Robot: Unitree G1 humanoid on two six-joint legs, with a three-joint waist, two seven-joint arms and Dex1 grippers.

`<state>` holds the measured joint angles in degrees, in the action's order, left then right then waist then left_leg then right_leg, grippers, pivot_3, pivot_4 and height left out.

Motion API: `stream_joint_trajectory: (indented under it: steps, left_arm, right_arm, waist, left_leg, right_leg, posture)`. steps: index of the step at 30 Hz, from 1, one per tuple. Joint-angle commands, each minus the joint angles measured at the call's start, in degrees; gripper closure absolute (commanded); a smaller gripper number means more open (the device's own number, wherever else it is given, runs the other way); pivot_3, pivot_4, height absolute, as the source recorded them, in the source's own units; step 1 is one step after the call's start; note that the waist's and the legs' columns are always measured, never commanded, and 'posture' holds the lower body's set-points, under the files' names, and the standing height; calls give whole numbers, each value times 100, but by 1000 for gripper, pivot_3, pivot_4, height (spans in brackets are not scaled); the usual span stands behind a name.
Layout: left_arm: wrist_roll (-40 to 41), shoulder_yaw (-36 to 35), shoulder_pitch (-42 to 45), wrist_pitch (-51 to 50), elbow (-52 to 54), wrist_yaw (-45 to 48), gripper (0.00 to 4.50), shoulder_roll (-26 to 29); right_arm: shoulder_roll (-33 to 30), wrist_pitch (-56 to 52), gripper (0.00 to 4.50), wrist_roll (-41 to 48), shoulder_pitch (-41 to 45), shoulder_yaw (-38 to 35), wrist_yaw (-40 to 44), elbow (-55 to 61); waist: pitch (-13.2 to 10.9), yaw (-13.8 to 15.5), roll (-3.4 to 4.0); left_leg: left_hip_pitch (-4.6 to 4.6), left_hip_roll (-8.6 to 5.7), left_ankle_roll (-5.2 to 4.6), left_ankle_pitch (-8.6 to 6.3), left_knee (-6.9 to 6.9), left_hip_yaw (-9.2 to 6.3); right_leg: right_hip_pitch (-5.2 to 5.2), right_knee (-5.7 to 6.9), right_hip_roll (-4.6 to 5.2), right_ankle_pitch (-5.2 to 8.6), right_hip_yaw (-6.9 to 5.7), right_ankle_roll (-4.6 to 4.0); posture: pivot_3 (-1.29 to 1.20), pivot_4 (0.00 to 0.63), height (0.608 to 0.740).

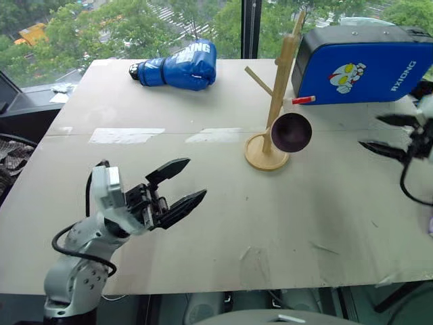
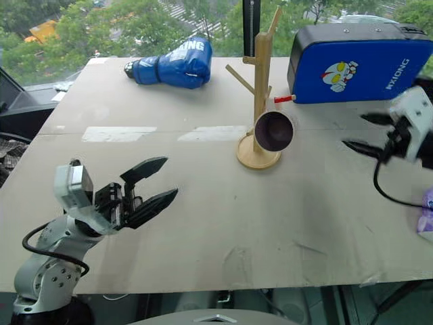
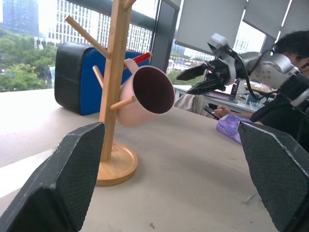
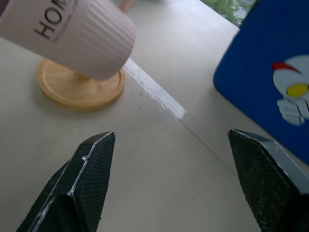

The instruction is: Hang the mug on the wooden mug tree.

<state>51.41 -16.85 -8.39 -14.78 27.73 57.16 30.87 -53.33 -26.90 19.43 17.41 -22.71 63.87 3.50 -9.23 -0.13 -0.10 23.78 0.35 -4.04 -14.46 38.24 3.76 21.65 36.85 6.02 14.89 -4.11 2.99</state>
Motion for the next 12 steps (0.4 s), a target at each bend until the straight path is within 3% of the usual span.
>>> stream_joint_trajectory:
  steps: [1,7,12]
  left_arm:
    - [-61,-214,-226,-114,-58,-57,0,177]
    - [-584,-354,-515,-38,-447,-42,0,424]
    - [-892,-60,-167,-270,-632,-277,0,519]
  right_arm:
    - [213,-263,760,345,-954,-967,-370,1162]
    - [821,-323,760,443,-2728,-1778,-753,2147]
    - [1250,-180,760,367,-3319,-1658,-1222,2393]
  waist:
    - [1,8,-1]
    - [2,90,0]
    - [6,102,-5]
  left_leg:
    - [1,1,0,0,-1,-2]
    - [0,2,0,-2,-4,-6]
    - [-4,2,19,-20,-2,-8]
  right_leg:
    - [-1,0,0,0,-2,0]
    - [1,-3,-1,4,-2,-4]
    - [4,-3,2,13,0,-21]
  posture:
    - [0,150,731]
    - [0,150,731]
    - [0,150,731]
